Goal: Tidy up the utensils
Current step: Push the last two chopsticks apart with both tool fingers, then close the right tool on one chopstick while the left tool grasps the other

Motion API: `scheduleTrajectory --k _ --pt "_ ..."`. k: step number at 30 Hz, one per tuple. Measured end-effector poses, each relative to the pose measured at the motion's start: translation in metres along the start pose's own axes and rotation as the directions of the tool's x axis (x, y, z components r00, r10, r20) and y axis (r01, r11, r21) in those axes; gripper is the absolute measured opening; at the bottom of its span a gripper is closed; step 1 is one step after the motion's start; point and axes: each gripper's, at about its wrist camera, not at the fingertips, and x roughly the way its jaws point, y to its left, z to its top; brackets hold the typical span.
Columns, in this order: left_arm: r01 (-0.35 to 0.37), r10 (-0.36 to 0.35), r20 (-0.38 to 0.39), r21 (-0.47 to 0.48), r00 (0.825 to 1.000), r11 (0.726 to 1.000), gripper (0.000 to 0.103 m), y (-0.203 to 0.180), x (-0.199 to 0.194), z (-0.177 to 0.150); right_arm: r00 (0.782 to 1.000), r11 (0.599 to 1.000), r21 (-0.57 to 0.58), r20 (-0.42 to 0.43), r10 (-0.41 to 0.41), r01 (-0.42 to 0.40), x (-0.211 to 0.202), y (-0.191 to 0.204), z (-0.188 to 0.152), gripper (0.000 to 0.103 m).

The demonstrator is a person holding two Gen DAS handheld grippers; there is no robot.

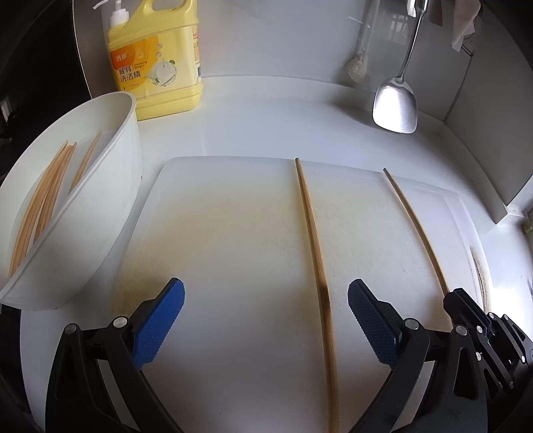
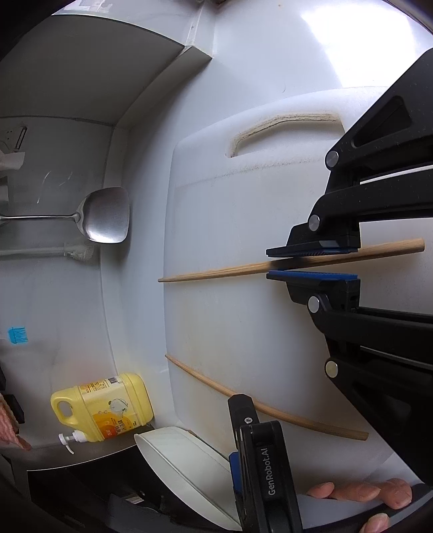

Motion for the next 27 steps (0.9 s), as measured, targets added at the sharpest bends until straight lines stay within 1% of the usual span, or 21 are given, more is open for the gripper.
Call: scheduleTrajectory --k 4,6,14,16,18,20,22,24,27 --pt "-0.005 0.005 -0.002 -0.004 1.0 1.0 0.097 -0.001 0.005 0.003 1.0 1.0 -0.008 -0.005 0.017 -0.017 0.002 0.001 0.002 0.008" --pt "-0.012 0.012 -0.004 0.002 1.0 1.0 0.097 -0.002 0.006 0.004 1.0 1.0 -0.014 0.0 0.019 -0.019 0.002 0.001 0.002 0.016" --pt "-0.033 0.033 -0.012 0.017 0.999 0.999 0.097 -0.002 0.013 0.006 1.0 0.999 -0.026 -0.012 0.022 -0.022 0.009 0.001 0.008 0.021" --pt "-0.035 0.035 -0.011 0.019 0.999 0.999 0.097 -0.002 0.014 0.006 1.0 0.999 -0.031 -0.015 0.02 -0.02 0.01 0.001 0.01 0.024" --pt "-0.041 0.041 -0.01 0.018 0.999 0.999 0.098 -0.002 0.015 0.008 1.0 0.999 -0.04 -0.017 0.019 -0.019 0.012 0.002 0.011 0.029" --pt "-0.043 0.043 -0.005 0.015 0.999 0.999 0.098 -0.002 0.015 0.008 1.0 0.998 -0.055 -0.017 0.01 -0.011 0.014 0.005 0.011 0.032" --pt "-0.043 0.043 0.008 0.016 0.999 0.999 0.098 -0.002 0.015 0.007 1.0 0.998 -0.06 -0.014 0.005 -0.006 0.014 0.005 0.011 0.032" --pt "-0.037 0.036 0.022 0.025 0.999 0.999 0.095 -0.004 0.016 0.007 1.0 0.998 -0.067 -0.012 0.0 -0.001 0.014 0.005 0.011 0.032" --pt "-0.022 0.02 0.036 0.054 0.999 0.998 0.083 -0.01 0.013 0.006 1.0 0.997 -0.072 -0.01 -0.013 0.012 0.015 0.007 0.01 0.032"
